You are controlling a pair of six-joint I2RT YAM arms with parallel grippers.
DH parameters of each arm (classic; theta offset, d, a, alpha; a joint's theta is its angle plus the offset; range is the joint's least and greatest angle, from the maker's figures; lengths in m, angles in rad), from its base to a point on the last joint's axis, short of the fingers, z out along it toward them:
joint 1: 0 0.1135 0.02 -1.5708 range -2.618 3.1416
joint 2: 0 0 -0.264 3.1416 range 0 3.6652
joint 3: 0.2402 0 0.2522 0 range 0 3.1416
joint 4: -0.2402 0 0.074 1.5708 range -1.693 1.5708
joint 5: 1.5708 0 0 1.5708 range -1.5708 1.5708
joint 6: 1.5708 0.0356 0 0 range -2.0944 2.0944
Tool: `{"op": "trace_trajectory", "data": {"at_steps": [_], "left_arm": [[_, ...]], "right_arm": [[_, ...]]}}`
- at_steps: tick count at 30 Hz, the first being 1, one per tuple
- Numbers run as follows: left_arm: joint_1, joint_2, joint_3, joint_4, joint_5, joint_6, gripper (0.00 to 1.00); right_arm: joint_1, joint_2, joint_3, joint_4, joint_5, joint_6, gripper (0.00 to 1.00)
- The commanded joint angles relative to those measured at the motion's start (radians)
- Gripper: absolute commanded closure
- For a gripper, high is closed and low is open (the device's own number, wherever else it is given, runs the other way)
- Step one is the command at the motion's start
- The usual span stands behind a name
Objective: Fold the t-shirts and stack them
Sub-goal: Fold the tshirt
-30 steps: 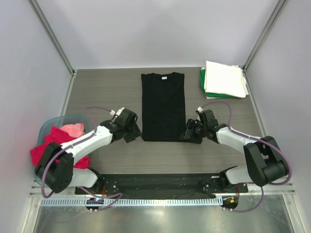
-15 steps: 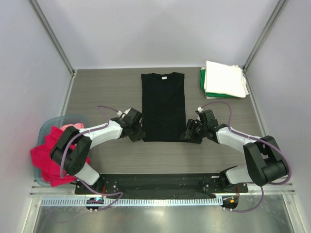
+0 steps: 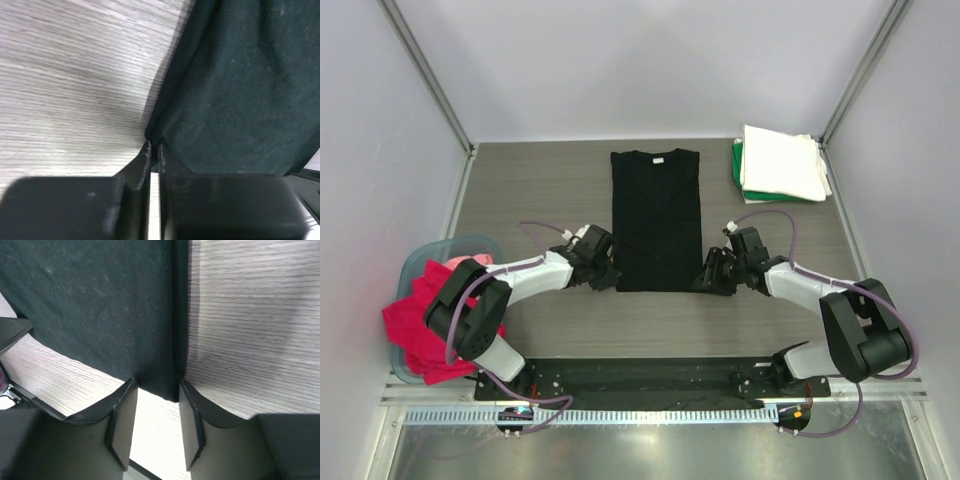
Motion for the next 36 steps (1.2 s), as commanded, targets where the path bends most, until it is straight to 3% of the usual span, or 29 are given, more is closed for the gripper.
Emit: {"op": "trace_trajectory", "data": {"at_steps": [1, 5, 8, 16, 24, 28, 36], "left_arm": [[-0.012, 0.051, -0.029, -0.013, -0.014, -0.002, 1.00], [-0.033, 0.048, -0.029, -0.013, -0.012, -0.010, 1.00], [-0.064, 0.025, -0.029, -0.018, -0.012, -0.025, 1.00], [-0.180, -0.109, -0.018, -0.167, -0.060, -0.079, 1.00], [-0.403, -0.309, 0.045, -0.406, -0.177, -0.231, 1.00], [-0.495, -0.370, 0.095, -0.519, -0.219, -0.301, 1.00], [-0.513, -0.430, 0.282, -0.736, -0.349, -0.295, 1.00]], "right_arm": [[0.002, 0.035, -0.038, -0.049, 0.044, -0.019, 0.59], [0.002, 0.010, -0.047, -0.058, 0.035, -0.003, 0.86], [0.002, -0.033, -0.045, -0.087, 0.036, -0.002, 0.99], [0.002, -0.253, -0.038, -0.272, 0.007, -0.011, 0.99], [0.032, -0.581, 0.011, -0.512, -0.028, 0.084, 0.99], [0.038, -0.672, 0.095, -0.645, -0.011, 0.139, 0.99], [0.040, -0.602, 0.356, -0.787, 0.085, 0.081, 0.99]]}}
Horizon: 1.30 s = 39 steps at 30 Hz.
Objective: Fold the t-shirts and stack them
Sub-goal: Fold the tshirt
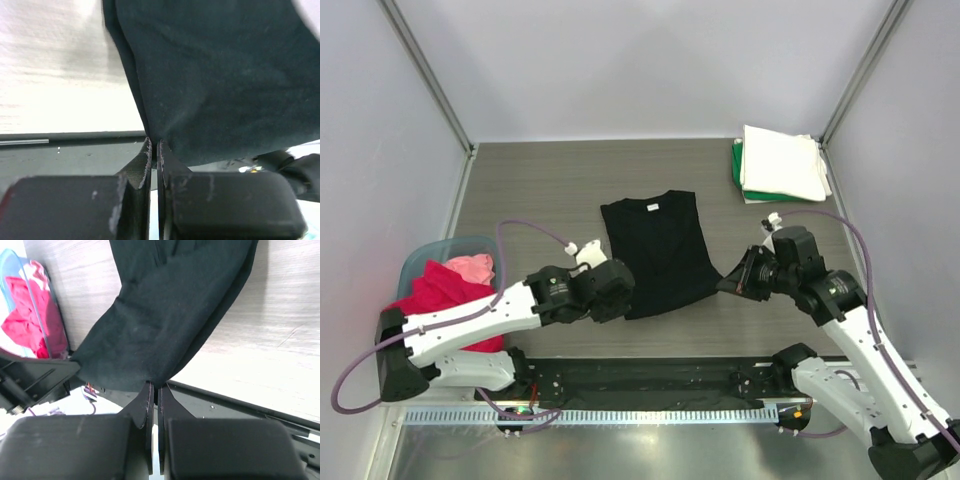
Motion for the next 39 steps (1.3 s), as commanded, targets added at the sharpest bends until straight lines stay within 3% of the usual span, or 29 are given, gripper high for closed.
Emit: {"op": "trace_trajectory", "data": {"at_steps": [1, 14, 20, 31, 35, 36, 37, 38, 39], "left_arm": [[0.014, -0.030, 0.098, -0.142, -0.134, -0.008, 1.00], [0.358, 0.033, 0.235, -0.071, 0.012, 0.241, 1.00], [0.528, 0.160, 0.354, -0.051, 0.125, 0.355, 1.00], [0.775, 0.547, 0.649, 0.007, 0.335, 0.479, 1.00], [0.832, 0.815, 0.842, -0.033, 0.366, 0.516, 0.99], [0.844, 0.861, 0.884, -0.046, 0.383, 0.518, 0.97], [0.870, 0.907, 0.957, -0.050, 0.395, 0.521, 0.91], [0.884, 0.961, 1.000, -0.059, 0.410, 0.521, 0.72], [0.912, 1.055, 1.049, -0.068, 0.436, 0.519, 0.59]], "right_arm": [[0.004, 0.057, 0.130, -0.076, 0.083, -0.045, 0.99], [-0.008, 0.417, 0.460, -0.042, 0.209, -0.165, 0.99], [-0.052, 0.606, 0.591, -0.008, 0.190, -0.200, 0.99], [-0.148, 1.023, 0.916, 0.047, 0.127, -0.251, 0.99], [-0.163, 1.215, 1.057, 0.068, 0.121, -0.249, 0.99], [-0.163, 1.267, 1.094, 0.075, 0.116, -0.248, 0.92], [-0.172, 1.363, 1.187, 0.082, 0.101, -0.251, 0.79], [-0.178, 1.425, 1.245, 0.081, 0.096, -0.249, 0.65], [-0.184, 1.475, 1.307, 0.072, 0.099, -0.241, 0.41]]}}
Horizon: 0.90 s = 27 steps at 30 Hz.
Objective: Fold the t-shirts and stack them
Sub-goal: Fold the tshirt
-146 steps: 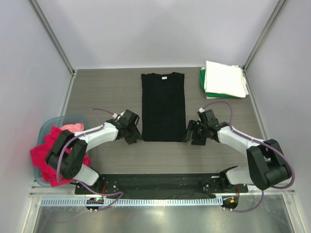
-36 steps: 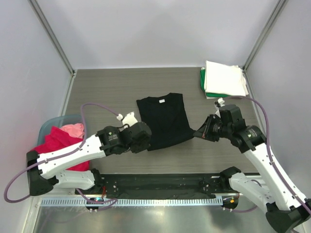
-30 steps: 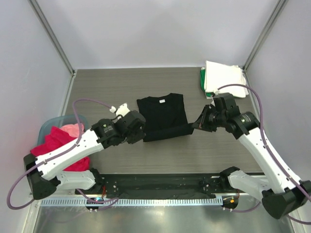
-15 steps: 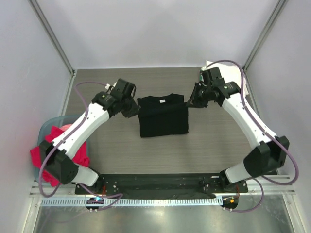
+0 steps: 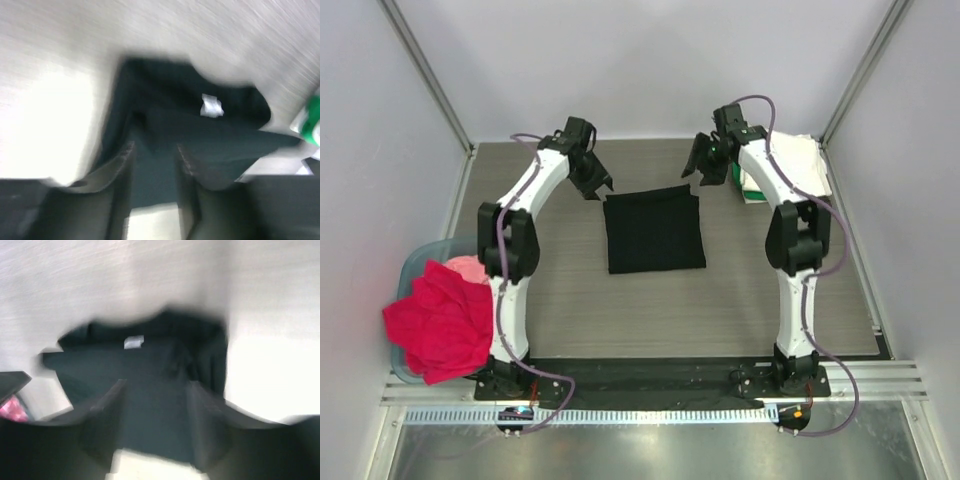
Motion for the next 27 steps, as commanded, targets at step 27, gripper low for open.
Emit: {"op": "trace_trajectory", "data": {"at_steps": [27], "left_arm": [[0.032, -0.709, -0.767, 0.033, 0.077, 0.049, 0.44]], "right_arm": [[0.067, -0.397, -0.929, 0.465, -0.041, 0.016, 0.47]]}}
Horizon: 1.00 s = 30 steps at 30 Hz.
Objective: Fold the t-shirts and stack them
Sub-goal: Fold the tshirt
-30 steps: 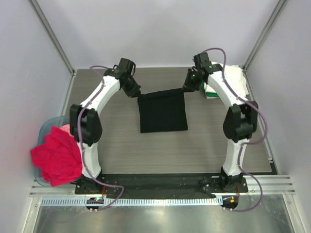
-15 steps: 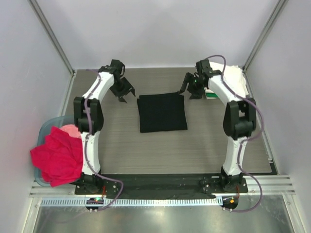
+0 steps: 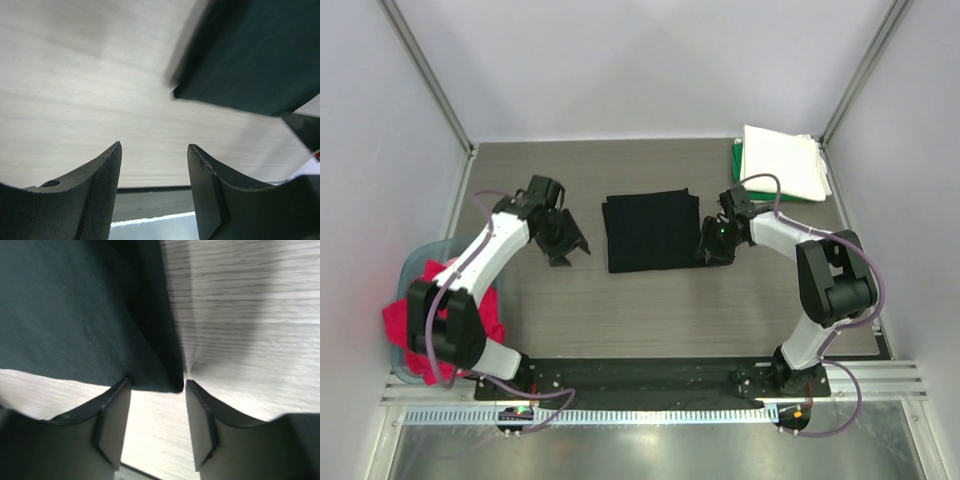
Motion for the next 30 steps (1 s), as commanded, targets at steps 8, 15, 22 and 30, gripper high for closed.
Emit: {"op": "trace_trajectory", "data": {"at_steps": [8, 15, 22, 30], "left_arm": [[0.003, -0.254, -0.141, -0.024, -0.046, 0.004, 0.44], [0.003, -0.325, -0.157, -0.085, -0.060, 0.050, 0.44], [0.003, -0.368, -0.120, -0.139, -0.136, 0.165, 0.44], [0.003, -0.417, -0.175, -0.070, -0.192, 0.248, 0.45]], "right_arm": [[0.116, 0.014, -0.094, 0.189, 0.043, 0.046, 0.92], [0.254, -0.179, -0.186, 0.161, 0.043, 0.132, 0.64], [0.198, -0.304, -0.051, -0.002, 0.084, 0.043, 0.11], [-0.056, -0.138, 0.079, 0.034, -0.040, -0.052, 0.11]]}}
